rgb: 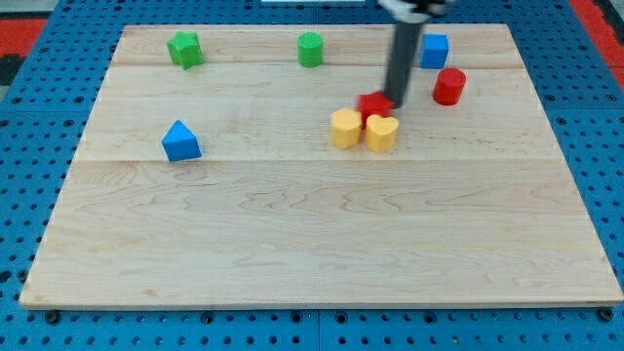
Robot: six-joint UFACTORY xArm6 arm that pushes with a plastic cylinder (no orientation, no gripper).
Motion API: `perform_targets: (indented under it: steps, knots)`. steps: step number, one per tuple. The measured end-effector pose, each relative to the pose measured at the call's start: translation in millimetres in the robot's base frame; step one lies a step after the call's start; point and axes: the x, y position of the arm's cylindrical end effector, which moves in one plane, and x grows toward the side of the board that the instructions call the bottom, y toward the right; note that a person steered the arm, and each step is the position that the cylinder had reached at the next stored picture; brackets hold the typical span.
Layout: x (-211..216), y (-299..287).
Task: Push the red star into the blue triangle
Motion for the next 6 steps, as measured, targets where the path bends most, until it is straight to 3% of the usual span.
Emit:
perform_targets:
  steps: [1, 3, 4, 6]
  knots:
    - [-5.5, -105.3]
    - [-1.9, 5.9]
    - [27.1, -9.7]
    - [21.2, -192.6]
